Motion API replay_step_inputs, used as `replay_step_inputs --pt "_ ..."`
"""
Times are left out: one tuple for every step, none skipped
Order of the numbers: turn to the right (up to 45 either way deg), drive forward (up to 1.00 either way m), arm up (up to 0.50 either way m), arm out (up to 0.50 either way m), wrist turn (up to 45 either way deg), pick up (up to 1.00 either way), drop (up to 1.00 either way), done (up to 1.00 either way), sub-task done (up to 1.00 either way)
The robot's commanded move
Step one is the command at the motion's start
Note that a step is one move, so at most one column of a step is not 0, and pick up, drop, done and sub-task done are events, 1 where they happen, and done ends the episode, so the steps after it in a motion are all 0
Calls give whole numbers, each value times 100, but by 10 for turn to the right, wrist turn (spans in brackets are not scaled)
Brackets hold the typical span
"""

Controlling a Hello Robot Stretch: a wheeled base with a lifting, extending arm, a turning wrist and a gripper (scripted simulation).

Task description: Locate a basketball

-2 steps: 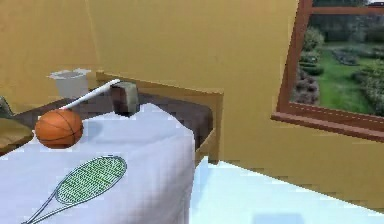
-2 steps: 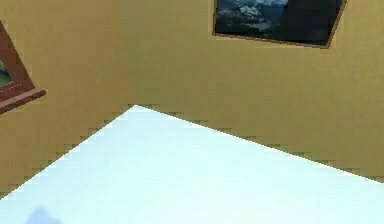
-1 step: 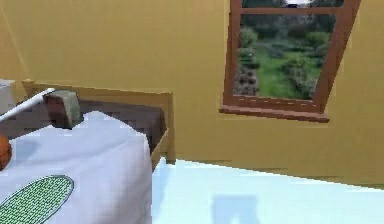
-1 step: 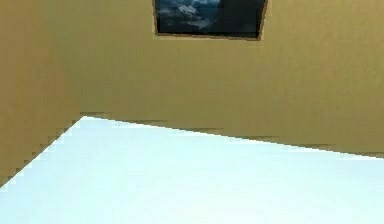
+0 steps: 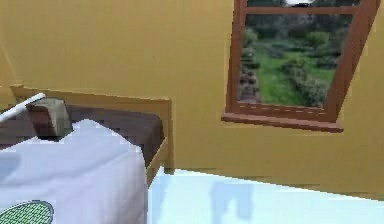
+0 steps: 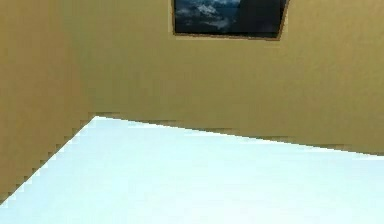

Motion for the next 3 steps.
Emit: replay_step_inputs --pt "-450 0 0 0 0 0 0 0 0" --pt "-90 0 0 0 0 0 0 0 0" --pt "0 0 0 0 0 0 0 100 0"
